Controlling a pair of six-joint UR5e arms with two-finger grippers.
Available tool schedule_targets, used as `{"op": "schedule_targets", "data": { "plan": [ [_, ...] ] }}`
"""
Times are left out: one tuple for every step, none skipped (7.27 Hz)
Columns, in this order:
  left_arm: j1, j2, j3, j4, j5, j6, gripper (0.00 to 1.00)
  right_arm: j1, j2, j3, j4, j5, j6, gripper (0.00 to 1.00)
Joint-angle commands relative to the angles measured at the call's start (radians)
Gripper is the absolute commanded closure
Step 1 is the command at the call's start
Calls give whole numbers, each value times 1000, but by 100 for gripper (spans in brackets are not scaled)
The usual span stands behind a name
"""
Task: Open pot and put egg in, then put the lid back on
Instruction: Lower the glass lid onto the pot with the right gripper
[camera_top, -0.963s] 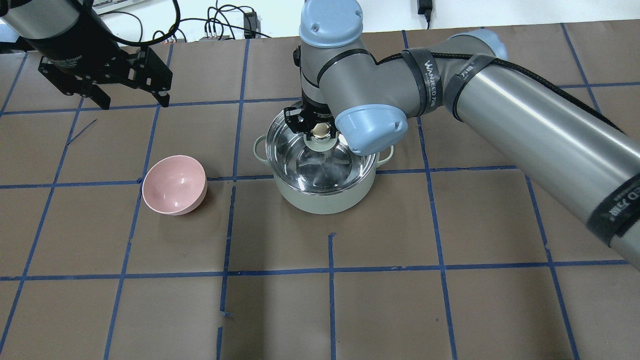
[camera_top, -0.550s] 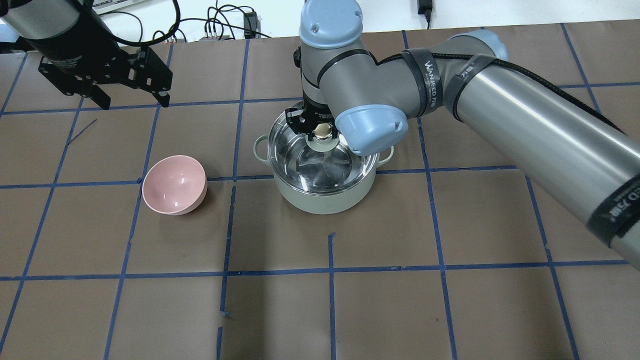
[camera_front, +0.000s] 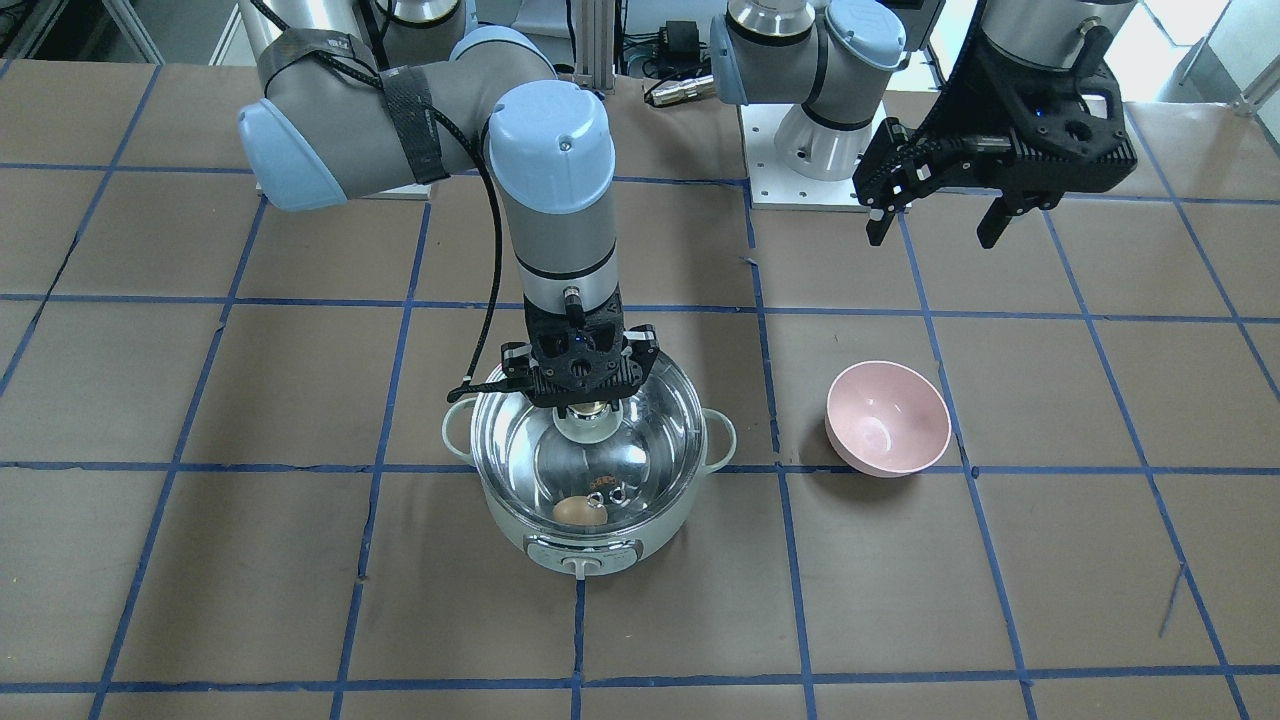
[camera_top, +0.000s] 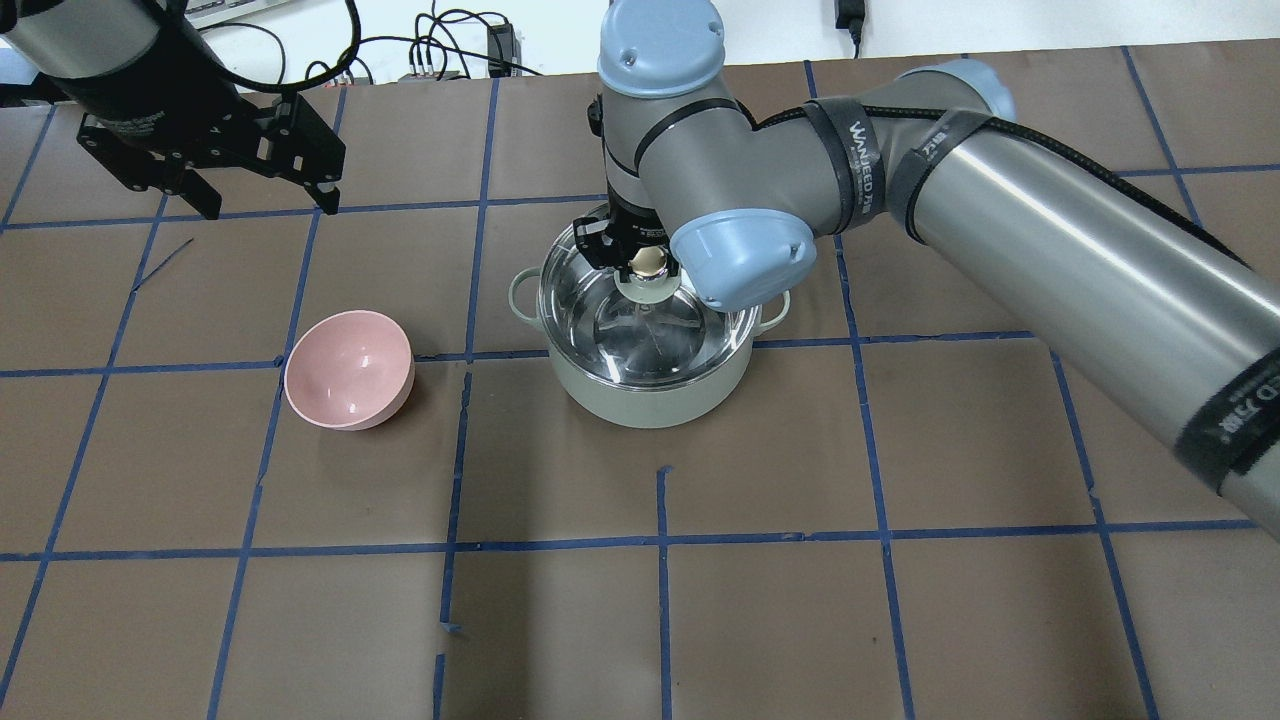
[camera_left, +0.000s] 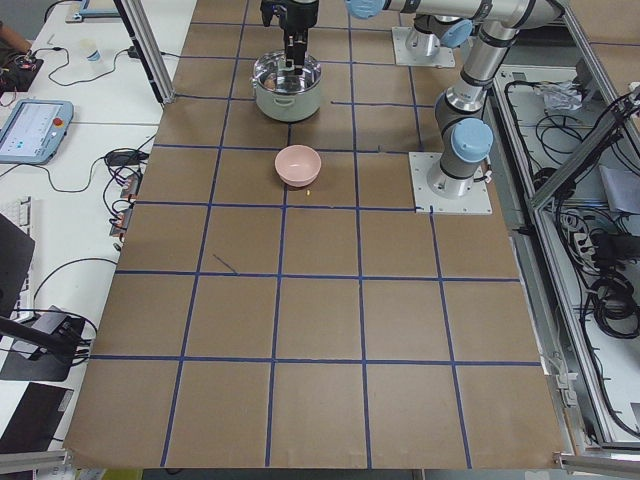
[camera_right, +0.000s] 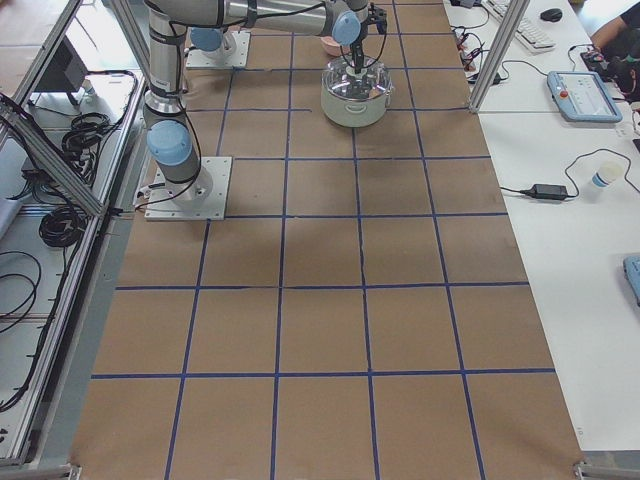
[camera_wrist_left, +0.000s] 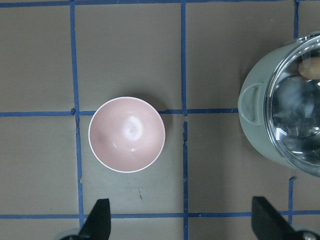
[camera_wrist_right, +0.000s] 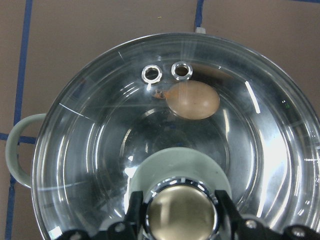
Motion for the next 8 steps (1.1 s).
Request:
{"op": "schedule_targets", "data": {
  "plan": [
    [0,0,0,2,0,0,0,0,0,-1,-6,-20,0,37],
    [0,0,0,0,0,0,0,0,0,-2,-7,-40,2,1],
    [0,0,0,0,0,0,0,0,0,-4,-1,-41,2,0],
    [0,0,0,0,1,0,0,0,0,-11,0,-40,3,0],
    [0,0,0,0,0,0,0,-8,-8,-16,2,-34,0,0],
    [0,0,0,0,1,0,0,-8,-9,-15,0,-35,2,0],
    [0,0,0,0,0,0,0,-15,-11,-19,2,-35,-1,0],
    [0,0,0,2,0,0,0,-24,-15,-15,5,-37,-1,0]
  ]
}}
